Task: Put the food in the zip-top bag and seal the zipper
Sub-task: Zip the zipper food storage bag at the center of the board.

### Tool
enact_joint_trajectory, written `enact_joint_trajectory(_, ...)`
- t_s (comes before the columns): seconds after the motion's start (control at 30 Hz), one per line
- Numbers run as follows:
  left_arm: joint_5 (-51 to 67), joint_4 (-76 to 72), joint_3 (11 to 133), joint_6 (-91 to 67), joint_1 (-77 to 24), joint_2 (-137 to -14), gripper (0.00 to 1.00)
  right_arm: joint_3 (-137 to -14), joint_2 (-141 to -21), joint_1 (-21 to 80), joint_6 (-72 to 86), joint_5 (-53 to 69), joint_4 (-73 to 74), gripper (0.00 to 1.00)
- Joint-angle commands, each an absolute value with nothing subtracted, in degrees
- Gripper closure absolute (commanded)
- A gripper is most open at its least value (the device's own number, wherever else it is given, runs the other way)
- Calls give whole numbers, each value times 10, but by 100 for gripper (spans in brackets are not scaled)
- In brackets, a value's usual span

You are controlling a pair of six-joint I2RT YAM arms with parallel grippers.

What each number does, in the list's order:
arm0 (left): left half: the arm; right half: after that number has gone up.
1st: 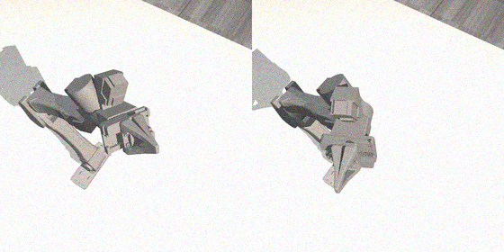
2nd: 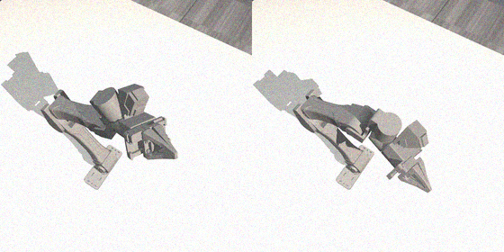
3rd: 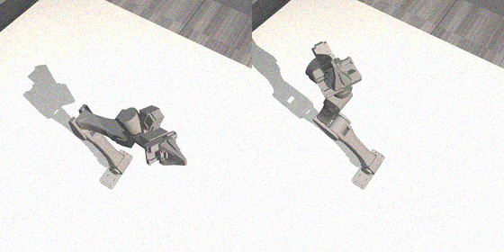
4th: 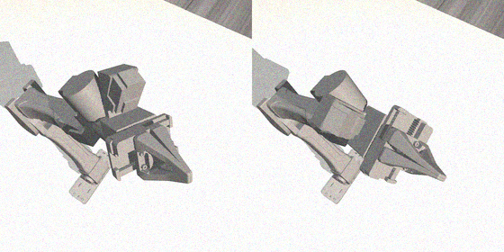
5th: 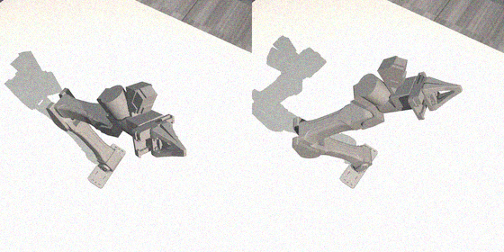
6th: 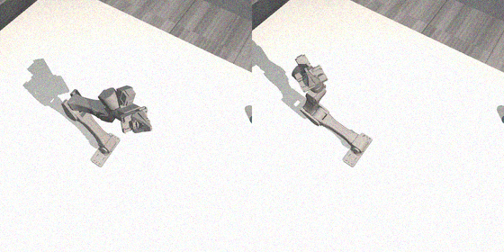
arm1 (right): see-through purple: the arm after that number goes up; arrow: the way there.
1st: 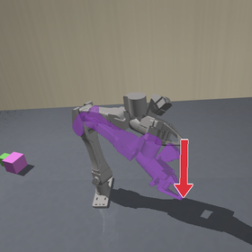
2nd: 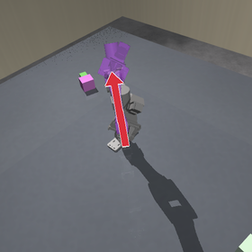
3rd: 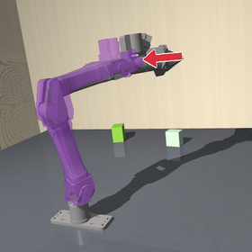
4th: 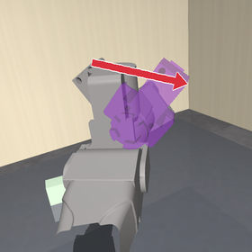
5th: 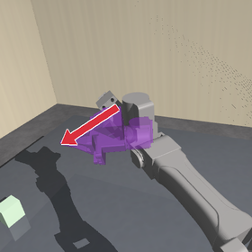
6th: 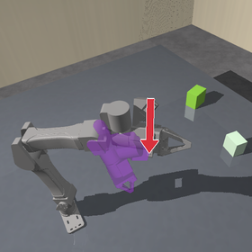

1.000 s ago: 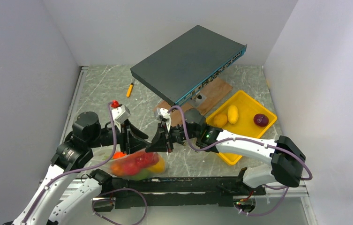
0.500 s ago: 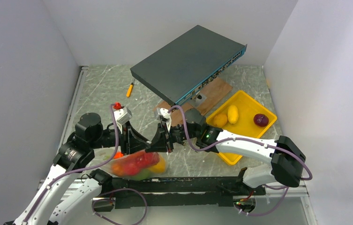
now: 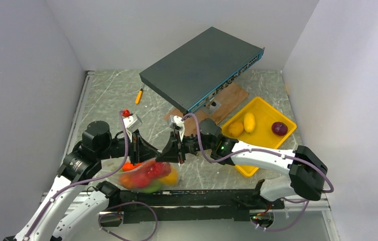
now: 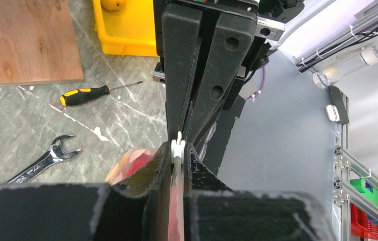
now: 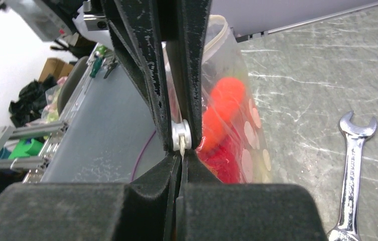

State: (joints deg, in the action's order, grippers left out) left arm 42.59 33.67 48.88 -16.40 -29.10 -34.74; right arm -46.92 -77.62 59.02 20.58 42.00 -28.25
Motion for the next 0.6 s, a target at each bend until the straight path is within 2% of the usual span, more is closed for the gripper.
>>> enact_joint_trajectory(0.0,402,353,498,-164,-291,-342,92,-432,-744,591,254,355,-360,100)
enact_joint_trajectory(0.33,387,370,493,-169,-292,-329,93,-348,-708,564,369,315,-459,100)
enact_joint_trajectory(0.57,370,408,499,-164,-291,-310,94,-303,-660,533,380,267,-437,100)
